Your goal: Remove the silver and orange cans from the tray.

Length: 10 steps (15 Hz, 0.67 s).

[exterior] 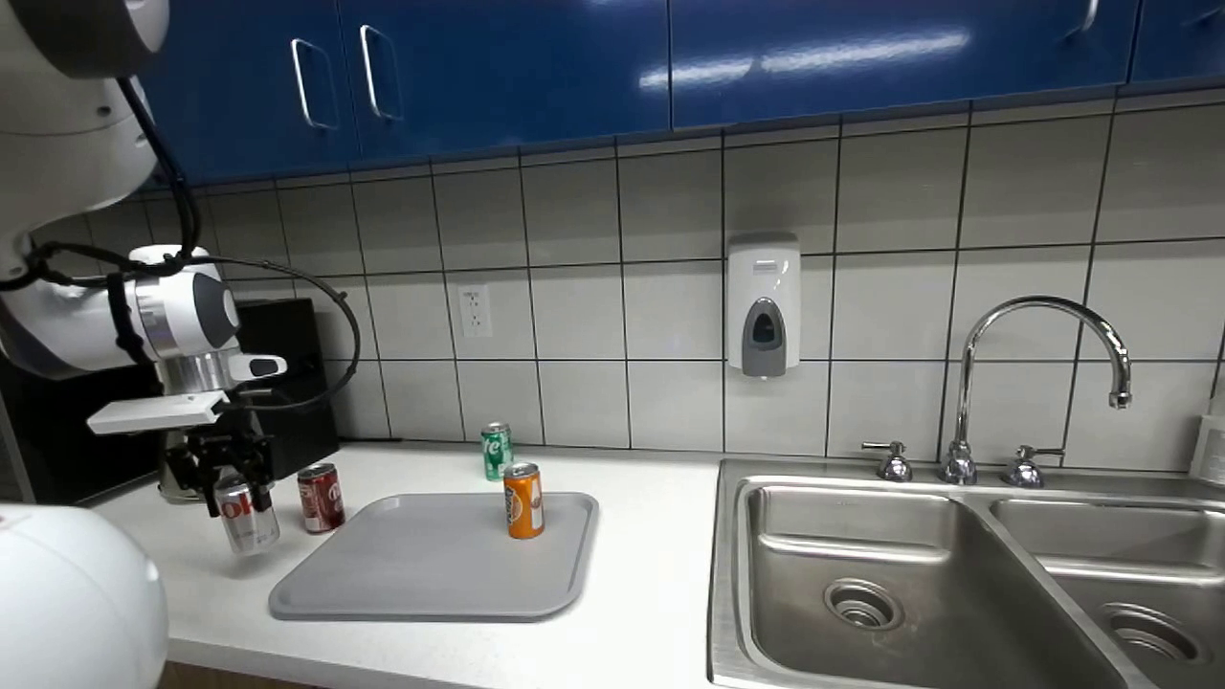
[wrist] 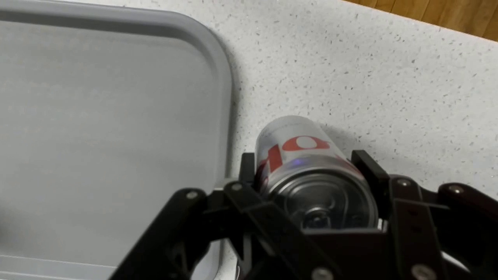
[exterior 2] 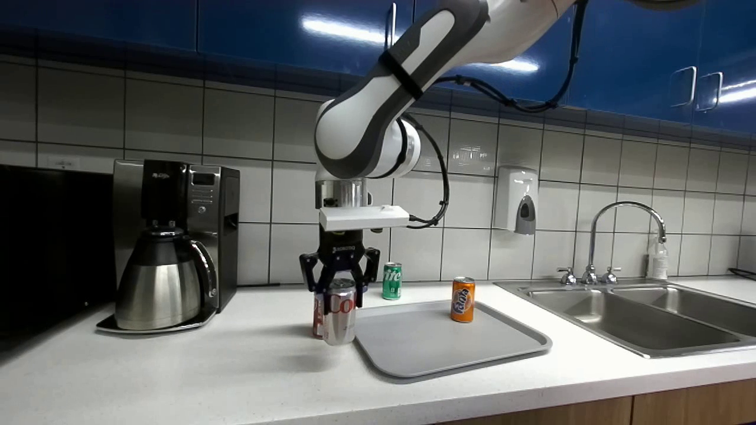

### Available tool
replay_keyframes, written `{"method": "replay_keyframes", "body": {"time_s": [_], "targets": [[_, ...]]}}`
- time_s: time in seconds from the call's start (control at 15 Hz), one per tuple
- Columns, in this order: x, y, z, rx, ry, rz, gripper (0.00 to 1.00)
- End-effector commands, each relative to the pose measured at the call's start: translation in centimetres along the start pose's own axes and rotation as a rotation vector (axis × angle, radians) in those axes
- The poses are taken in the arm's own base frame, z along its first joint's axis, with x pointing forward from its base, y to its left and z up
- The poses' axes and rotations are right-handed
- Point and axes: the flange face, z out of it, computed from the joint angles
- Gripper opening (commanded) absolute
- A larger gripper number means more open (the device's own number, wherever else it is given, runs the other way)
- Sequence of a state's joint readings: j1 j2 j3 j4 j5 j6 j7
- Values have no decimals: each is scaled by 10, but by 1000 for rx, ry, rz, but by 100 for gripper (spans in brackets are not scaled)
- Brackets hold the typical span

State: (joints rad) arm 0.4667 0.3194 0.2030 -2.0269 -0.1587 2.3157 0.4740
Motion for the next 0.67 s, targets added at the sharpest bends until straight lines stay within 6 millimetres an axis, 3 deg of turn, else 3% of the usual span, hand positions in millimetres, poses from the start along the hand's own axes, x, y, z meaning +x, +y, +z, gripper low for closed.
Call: {"method": "replay_keyframes", "body": {"time_s": [0.0, 0.6], "targets": [[11, -15, 7, -20, -23, 11, 38], [20, -22, 28, 14, -52, 9, 38]]}}
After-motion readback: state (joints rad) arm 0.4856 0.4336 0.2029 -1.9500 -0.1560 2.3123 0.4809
